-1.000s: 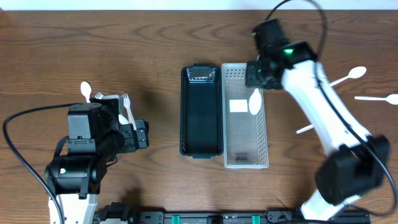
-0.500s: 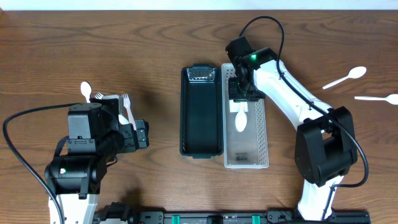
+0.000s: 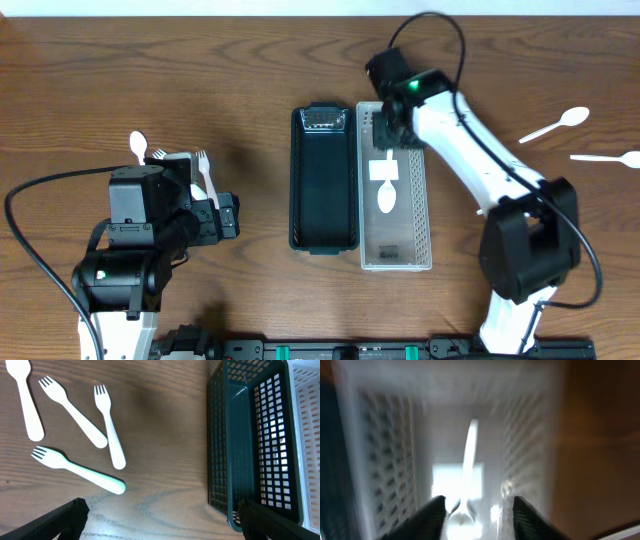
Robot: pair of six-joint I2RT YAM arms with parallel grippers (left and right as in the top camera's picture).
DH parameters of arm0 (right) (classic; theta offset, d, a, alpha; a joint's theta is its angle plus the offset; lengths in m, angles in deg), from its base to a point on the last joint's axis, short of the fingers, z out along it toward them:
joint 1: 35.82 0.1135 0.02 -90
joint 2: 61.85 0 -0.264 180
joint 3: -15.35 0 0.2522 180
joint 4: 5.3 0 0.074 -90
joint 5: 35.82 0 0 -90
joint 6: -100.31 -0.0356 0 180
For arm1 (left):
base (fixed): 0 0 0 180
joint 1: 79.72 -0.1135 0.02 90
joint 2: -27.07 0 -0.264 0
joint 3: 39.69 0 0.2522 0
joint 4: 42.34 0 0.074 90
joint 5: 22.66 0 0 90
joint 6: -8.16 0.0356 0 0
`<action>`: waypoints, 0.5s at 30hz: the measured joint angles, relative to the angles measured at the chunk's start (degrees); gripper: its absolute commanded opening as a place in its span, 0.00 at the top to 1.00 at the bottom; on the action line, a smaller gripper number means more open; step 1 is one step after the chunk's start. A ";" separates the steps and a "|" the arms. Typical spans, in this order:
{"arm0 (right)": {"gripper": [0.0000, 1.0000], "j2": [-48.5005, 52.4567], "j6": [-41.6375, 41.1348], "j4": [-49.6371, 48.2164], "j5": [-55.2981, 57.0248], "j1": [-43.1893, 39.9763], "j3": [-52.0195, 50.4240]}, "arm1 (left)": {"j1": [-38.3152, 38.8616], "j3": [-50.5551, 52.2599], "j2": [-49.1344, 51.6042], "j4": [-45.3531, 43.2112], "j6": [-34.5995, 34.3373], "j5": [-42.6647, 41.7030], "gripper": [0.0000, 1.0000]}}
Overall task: Pack container
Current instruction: 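Carry the spoon left and release it into the white basket, then move the right gripper back right over the remaining spoons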
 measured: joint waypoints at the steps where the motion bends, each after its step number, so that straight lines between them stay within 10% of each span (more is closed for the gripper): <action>1: 0.39 -1.03 0.33 -0.04 1.20 -0.70 1.92 | 0.00 0.00 0.02 -0.02 0.00 0.00 0.02; 11: 0.02 -9.03 -11.41 5.62 5.57 -25.55 15.23 | 0.00 0.00 0.00 -0.02 0.00 0.00 0.02; 15: 0.01 -6.49 -16.96 9.01 4.42 -37.05 15.08 | 0.00 0.00 0.00 -0.02 0.00 0.00 0.02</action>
